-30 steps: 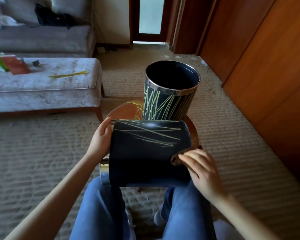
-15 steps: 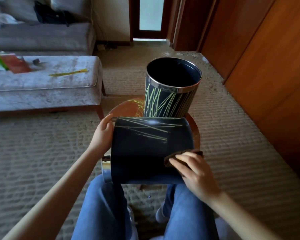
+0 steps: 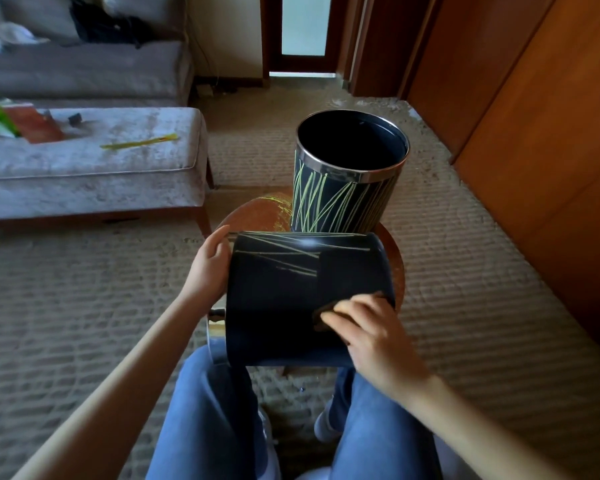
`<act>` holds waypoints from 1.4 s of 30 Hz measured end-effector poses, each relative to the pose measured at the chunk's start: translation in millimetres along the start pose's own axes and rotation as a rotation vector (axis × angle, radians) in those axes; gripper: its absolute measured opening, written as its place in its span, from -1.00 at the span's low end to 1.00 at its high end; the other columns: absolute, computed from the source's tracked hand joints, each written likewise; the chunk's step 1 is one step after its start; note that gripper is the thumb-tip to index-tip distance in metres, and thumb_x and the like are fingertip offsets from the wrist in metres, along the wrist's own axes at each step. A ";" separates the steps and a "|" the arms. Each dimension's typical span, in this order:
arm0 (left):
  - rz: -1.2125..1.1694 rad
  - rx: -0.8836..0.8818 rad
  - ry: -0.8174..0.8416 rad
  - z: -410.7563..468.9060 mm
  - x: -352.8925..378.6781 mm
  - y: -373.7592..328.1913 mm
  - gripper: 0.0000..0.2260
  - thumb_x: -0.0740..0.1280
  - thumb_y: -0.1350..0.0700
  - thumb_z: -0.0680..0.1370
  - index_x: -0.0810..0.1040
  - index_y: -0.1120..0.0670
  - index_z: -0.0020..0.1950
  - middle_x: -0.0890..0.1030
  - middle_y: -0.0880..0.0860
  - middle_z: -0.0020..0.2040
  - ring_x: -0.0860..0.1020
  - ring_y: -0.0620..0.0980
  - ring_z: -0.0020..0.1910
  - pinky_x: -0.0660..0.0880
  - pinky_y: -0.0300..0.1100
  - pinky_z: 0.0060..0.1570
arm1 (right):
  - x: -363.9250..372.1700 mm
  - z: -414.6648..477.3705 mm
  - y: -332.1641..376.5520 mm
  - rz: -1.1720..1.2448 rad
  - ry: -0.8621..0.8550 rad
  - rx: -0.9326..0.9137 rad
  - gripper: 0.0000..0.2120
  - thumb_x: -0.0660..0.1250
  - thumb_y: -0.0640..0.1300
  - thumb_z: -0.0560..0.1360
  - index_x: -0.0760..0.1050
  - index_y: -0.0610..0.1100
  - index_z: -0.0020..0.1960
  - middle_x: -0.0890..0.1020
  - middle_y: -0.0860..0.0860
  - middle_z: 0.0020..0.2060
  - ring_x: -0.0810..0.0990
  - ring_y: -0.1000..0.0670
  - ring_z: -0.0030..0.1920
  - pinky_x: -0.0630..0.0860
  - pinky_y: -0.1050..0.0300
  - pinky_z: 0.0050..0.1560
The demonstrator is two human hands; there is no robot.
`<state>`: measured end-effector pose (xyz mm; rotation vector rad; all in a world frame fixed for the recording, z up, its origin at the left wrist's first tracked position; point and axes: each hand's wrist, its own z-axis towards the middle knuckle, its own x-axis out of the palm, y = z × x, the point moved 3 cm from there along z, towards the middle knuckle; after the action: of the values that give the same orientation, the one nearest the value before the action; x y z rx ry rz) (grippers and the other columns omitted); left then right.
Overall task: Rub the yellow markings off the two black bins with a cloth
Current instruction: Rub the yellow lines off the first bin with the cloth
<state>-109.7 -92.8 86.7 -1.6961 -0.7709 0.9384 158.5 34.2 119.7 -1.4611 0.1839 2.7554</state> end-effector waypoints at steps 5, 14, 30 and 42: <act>-0.030 0.001 0.022 -9.1 -1.2 6.8 -0.46 0.15 -0.15 0.45 0.44 -0.17 0.44 0.54 -0.04 0.40 0.50 -0.03 0.37 0.41 0.10 0.42 | 8.8 42.0 -7.8 0.002 0.019 0.069 -0.66 0.28 -0.44 0.40 0.65 -0.16 0.07 0.61 -0.07 -0.07 0.54 -0.16 -0.08 0.47 -0.05 -0.10; -0.041 0.018 0.051 -2.4 -1.0 7.9 -0.48 0.15 -0.10 0.45 0.48 -0.16 0.42 0.56 0.01 0.37 0.55 0.00 0.31 0.44 0.14 0.38 | 10.4 46.3 10.9 0.018 0.035 0.080 -0.66 0.24 -0.45 0.40 0.64 -0.16 0.04 0.60 -0.06 -0.09 0.51 -0.15 -0.09 0.44 -0.05 -0.08; -0.101 0.077 0.067 0.2 -0.7 28.1 -0.47 0.20 -0.28 0.50 0.45 -0.17 0.45 0.50 -0.01 0.45 0.43 0.01 0.46 0.31 0.18 0.48 | 22.7 60.0 45.0 0.058 0.104 -0.001 -0.72 0.19 -0.37 0.46 0.62 -0.14 -0.02 0.57 -0.04 -0.12 0.49 -0.13 -0.11 0.44 -0.04 -0.12; -0.061 0.157 0.017 -32.5 -0.1 7.8 -0.61 0.13 0.07 0.68 0.39 0.01 0.52 0.43 0.03 0.51 0.36 -0.05 0.50 0.25 0.05 0.53 | 48.2 120.1 46.3 0.001 0.106 0.134 -0.76 0.32 -0.47 0.36 0.60 -0.21 -0.08 0.53 -0.11 -0.18 0.46 -0.17 -0.15 0.45 -0.08 -0.21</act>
<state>-81.1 -110.1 85.5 -1.5343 -0.7154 0.9166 29.2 -0.3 151.1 -1.5719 0.3635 2.6106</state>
